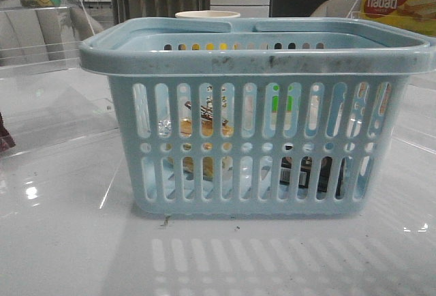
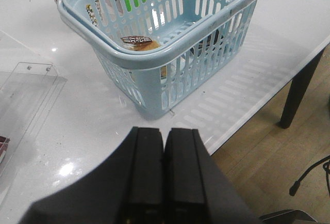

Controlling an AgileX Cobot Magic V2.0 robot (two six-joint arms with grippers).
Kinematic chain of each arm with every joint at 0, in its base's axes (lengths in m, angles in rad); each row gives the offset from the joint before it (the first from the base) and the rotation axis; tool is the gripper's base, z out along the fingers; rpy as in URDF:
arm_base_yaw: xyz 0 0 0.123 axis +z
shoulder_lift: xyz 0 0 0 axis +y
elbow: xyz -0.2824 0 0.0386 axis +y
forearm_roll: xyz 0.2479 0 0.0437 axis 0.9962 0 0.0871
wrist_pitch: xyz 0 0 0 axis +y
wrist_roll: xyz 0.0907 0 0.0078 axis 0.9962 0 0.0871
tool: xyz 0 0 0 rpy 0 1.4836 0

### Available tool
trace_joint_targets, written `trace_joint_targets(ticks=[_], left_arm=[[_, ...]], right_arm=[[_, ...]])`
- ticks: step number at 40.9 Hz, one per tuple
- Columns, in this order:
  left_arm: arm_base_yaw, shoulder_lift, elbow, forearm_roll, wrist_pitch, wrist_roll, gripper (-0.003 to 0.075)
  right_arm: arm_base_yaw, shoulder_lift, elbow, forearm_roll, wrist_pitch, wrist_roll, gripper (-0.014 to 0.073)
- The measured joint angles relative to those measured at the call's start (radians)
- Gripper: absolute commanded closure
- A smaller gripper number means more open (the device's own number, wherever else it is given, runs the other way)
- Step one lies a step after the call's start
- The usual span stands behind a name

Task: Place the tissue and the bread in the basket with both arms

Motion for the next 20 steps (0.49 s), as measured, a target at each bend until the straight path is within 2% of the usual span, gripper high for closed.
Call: trace_joint_targets(ticks=[16,20], left_arm=[[0.0,0.0,0.0,0.0,0.0,0.0,0.0629],[0.031,-0.006,0.0,0.002,0.0,0.0,0.0629]], right_arm=[[0.0,0.0,0.0,0.0,0.011,0.0,0.0568],[0.0,0.0,0.0,0.0,0.011,0.0,0.0568]])
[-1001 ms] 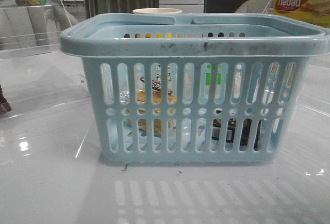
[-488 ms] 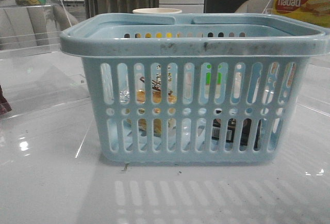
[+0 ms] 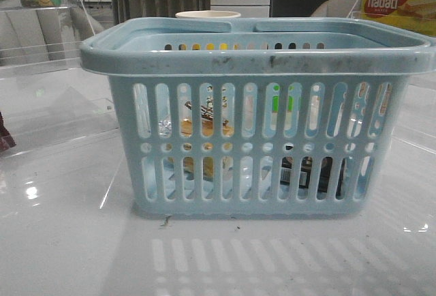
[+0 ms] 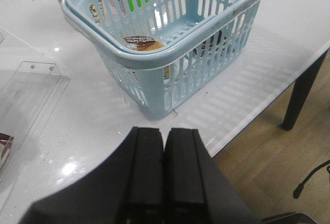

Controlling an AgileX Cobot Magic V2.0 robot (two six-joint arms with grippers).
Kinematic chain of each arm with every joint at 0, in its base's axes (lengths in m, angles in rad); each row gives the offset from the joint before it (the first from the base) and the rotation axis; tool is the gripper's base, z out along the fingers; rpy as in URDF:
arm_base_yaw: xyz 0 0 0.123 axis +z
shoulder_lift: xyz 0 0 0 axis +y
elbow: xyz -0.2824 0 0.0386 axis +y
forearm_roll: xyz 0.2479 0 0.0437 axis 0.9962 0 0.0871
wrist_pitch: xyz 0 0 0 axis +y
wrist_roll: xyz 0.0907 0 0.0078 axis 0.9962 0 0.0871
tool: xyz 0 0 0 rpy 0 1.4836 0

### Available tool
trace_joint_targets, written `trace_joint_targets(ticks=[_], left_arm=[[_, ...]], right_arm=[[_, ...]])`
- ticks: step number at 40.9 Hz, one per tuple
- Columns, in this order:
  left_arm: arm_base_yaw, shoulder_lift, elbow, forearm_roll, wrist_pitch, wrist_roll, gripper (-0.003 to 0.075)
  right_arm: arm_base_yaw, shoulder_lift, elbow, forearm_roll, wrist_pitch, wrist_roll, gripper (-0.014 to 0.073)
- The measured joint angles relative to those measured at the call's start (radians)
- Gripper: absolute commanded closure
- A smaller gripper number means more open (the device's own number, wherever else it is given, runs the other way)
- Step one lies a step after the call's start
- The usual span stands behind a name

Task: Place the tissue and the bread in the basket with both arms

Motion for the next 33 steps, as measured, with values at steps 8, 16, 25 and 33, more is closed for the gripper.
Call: trace_joint_targets(ticks=[8,16,25,33], left_arm=[[0.136,-0.063,0.085,0.011,-0.164,0.0,0.0629],[0.284,-0.212,0.316,0.017,-0.425,0.0,0.0629],[0.432,-0.369,0.602,0.017,-0.665,0.0,0.0629],[0.493,-0.445,0.768,0.015,-0.827,0.0,0.0629]], right_arm=[[0.0,0.0,0.0,0.0,0.002,0.0,0.0568],[0.0,0.0,0.0,0.0,0.002,-0.001,0.0568],[0.0,0.0,0.0,0.0,0.002,-0.001,0.0568],[0.0,0.0,0.0,0.0,0.002,-0.001,0.0568]])
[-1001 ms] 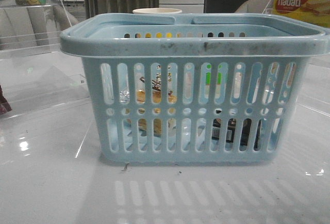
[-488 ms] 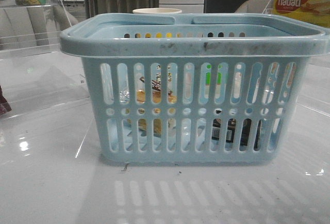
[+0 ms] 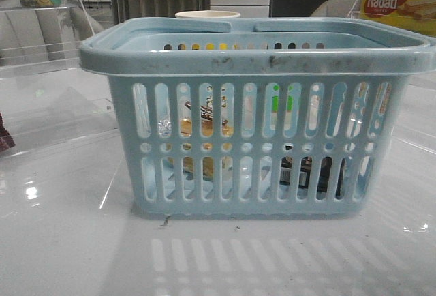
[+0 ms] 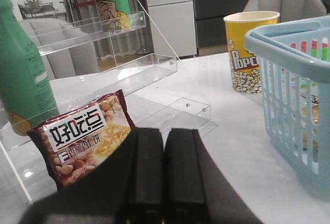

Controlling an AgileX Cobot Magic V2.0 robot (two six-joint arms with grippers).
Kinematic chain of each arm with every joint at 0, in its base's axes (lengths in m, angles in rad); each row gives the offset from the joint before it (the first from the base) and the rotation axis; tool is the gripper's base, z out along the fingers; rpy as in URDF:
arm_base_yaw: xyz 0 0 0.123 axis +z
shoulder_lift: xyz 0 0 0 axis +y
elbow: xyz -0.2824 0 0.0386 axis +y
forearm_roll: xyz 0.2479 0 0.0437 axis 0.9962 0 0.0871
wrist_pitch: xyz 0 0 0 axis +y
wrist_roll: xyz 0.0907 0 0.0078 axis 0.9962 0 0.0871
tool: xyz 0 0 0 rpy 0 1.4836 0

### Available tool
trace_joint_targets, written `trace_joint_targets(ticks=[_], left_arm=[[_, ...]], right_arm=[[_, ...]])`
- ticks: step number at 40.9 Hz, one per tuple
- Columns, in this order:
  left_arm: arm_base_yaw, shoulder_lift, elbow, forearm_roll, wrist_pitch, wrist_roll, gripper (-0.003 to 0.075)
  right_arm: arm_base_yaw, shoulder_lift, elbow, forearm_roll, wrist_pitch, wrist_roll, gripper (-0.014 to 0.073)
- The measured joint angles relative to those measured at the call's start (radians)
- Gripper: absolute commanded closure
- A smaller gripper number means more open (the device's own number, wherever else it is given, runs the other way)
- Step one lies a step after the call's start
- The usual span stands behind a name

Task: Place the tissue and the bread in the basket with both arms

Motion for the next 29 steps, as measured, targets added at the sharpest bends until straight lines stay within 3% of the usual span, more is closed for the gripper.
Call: trace_joint_targets(ticks=[10,29], left_arm=[[0.079,-0.004,0.025,-0.05,-0.048,0.0,0.0629],[0.086,-0.004,0.025,-0.056,-0.05,0.0,0.0629]], right_arm=[[0.0,0.0,0.0,0.0,0.002,0.0,0.0568],[0.0,0.0,0.0,0.0,0.002,0.0,0.0568]])
